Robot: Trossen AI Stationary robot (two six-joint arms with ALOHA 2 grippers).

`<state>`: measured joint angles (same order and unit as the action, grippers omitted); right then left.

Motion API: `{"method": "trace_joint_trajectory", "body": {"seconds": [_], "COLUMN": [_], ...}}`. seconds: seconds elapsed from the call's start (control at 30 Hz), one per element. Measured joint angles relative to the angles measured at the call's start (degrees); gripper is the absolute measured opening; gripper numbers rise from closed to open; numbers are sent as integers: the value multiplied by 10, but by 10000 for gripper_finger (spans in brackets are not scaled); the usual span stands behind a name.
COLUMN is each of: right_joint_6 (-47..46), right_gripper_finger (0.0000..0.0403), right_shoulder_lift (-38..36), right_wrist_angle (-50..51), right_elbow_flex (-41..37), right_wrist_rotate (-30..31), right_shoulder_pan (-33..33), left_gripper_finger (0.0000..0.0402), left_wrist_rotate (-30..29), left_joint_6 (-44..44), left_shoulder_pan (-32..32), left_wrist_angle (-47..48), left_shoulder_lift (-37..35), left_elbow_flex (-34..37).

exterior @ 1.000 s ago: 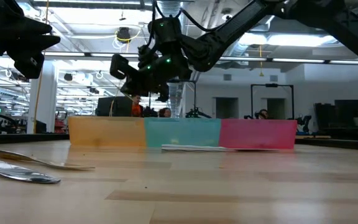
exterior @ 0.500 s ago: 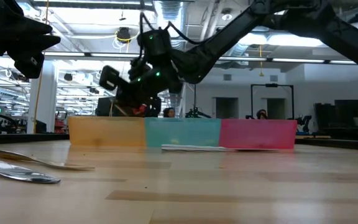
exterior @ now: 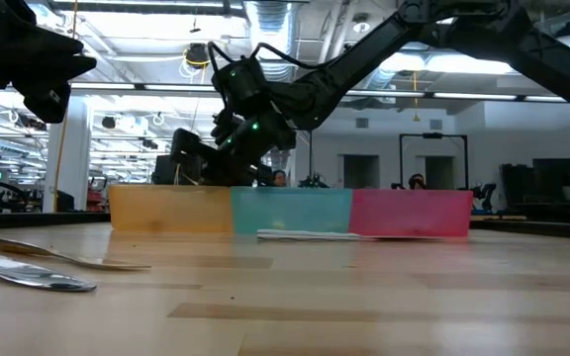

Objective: Sort silverware by color (type)
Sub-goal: Put the gold table knife into the orange bin

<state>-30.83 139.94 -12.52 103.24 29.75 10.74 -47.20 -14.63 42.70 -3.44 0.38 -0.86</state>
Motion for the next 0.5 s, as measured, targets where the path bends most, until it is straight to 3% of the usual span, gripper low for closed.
{"method": "trace_joint_trajectory", "body": {"seconds": [0.5], "right_joint_6": [-2], "right_gripper_finger": [40], "right_shoulder_lift": [-1], "right_wrist_angle": [15], "right_elbow_flex": [0], "right_wrist_rotate": [-14], "right_shoulder_pan": [2], "left_gripper_finger": [89], "left_wrist_rotate": [-2], "left_joint_6": [0], "left_shoulder_pan": [0], "left_wrist_angle": [0], "left_shoulder_lift": [0], "left_elbow_flex": [0]}}
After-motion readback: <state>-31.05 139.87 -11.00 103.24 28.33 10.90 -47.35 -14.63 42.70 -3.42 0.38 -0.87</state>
